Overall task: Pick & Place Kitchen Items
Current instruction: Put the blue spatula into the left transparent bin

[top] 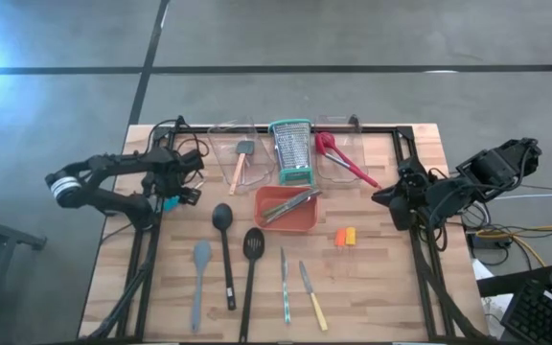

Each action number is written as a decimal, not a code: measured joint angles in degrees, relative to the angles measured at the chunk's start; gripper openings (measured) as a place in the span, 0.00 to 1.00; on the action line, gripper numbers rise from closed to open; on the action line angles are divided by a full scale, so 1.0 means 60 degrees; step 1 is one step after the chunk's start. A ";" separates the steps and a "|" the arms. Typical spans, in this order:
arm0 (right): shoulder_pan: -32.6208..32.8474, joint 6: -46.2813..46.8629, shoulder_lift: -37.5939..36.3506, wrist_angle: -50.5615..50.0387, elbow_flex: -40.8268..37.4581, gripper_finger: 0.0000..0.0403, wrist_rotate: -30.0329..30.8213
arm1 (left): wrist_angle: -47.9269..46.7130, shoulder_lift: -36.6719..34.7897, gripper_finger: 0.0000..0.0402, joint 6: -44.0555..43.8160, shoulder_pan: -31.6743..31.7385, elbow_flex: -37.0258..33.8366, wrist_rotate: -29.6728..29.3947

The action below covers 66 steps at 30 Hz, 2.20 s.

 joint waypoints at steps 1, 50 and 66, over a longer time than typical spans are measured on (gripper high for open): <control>0.0000 0.0003 0.0008 -0.0001 0.0000 0.13 0.0001 | 0.0071 0.0104 0.54 0.0070 0.0000 -0.0007 0.0067; 0.0003 0.0043 0.0041 0.0187 0.0001 0.13 0.0385 | 0.1174 -0.5578 0.07 -0.0458 -0.0058 0.1722 0.1312; -0.0004 -0.0250 0.0042 0.0870 0.0000 0.13 0.2550 | 0.5698 -0.5915 0.07 0.0200 -0.1122 0.2277 0.1930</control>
